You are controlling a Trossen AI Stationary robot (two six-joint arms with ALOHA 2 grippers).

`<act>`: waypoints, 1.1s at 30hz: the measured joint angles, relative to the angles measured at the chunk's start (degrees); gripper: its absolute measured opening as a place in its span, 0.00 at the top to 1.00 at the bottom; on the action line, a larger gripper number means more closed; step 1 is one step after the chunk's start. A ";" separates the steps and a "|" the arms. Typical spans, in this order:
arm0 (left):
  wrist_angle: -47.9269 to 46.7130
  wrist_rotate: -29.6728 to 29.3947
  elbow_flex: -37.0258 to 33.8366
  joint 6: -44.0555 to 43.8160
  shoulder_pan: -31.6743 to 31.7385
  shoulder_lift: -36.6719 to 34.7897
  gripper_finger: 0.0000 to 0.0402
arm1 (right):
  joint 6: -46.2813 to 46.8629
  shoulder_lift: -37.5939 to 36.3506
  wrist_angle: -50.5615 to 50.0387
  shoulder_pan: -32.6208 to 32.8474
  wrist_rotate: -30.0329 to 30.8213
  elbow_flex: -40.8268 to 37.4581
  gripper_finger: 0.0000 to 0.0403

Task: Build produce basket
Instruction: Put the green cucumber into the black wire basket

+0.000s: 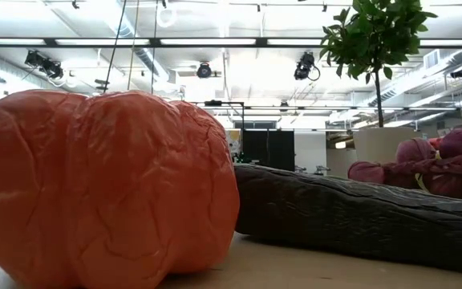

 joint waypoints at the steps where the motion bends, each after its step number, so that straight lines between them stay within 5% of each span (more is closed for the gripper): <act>1: -0.04 0.03 0.02 -0.01 -0.02 0.00 0.54 | 0.00 0.00 0.00 0.00 0.02 0.00 0.57; 5: -0.79 0.03 0.02 0.00 -0.07 0.00 0.67 | 0.02 0.04 -0.24 0.02 -0.01 0.00 0.55; 16: -7.09 0.55 0.02 1.82 0.79 0.02 0.58 | 7.06 -0.02 -8.47 0.00 -2.16 0.07 0.53; 28: -41.22 -0.44 -0.04 2.09 5.42 -0.89 0.61 | 17.55 -0.28 -23.67 0.11 -5.20 0.07 0.35; 33: -54.01 -0.43 -0.04 10.60 10.14 -1.26 0.60 | 19.15 -0.26 -24.63 0.72 -6.12 0.04 0.33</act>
